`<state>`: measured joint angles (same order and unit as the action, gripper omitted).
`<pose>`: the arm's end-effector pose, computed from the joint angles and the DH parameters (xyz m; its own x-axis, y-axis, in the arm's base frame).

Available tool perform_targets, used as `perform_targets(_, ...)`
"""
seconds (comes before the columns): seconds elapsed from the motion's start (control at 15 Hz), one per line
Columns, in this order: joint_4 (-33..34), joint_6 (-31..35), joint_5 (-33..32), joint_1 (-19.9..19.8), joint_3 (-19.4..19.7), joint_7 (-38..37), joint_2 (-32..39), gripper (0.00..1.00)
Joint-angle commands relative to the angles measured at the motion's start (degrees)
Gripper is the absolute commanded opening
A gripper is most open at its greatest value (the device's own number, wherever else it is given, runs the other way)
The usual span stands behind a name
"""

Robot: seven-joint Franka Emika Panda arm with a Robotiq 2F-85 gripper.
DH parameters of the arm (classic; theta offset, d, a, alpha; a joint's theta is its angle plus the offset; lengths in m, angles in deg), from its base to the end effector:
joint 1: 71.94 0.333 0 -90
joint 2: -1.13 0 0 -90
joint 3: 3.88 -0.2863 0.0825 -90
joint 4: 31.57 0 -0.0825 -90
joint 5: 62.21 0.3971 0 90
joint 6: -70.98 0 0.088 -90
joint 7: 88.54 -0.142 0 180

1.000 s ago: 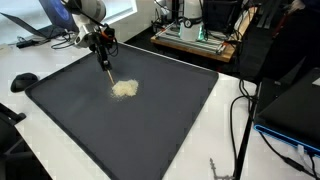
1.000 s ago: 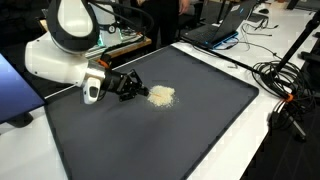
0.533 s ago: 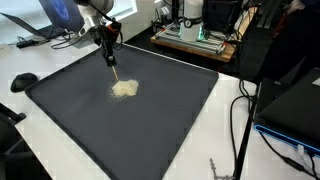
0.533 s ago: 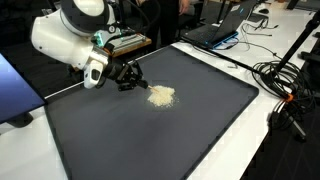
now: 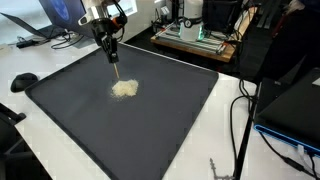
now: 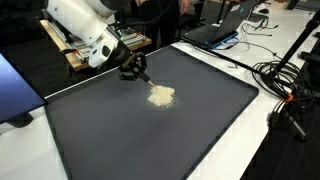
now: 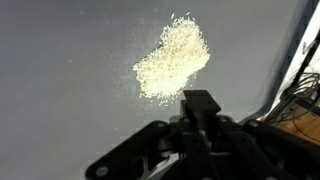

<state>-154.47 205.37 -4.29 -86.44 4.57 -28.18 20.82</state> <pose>0.5303 -0.1914 0.1682 0.9426 -0.1925 0.2729 -0.0273 -0.8588 -0.5115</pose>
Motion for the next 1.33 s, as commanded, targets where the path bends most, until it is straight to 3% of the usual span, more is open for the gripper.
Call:
perform_targets(0.0, -5.7, 7.2, -7.8, 3.6, 0.3, -4.5, -6.3, 0.03)
perform_targets(0.53, -11.9, 15.8, -27.7, 6.8, -2.5, -17.2, -13.0, 0.03)
perform_targets(1.27, -20.5, 28.8, -41.9, 9.1, -7.7, -25.8, -15.7, 0.03)
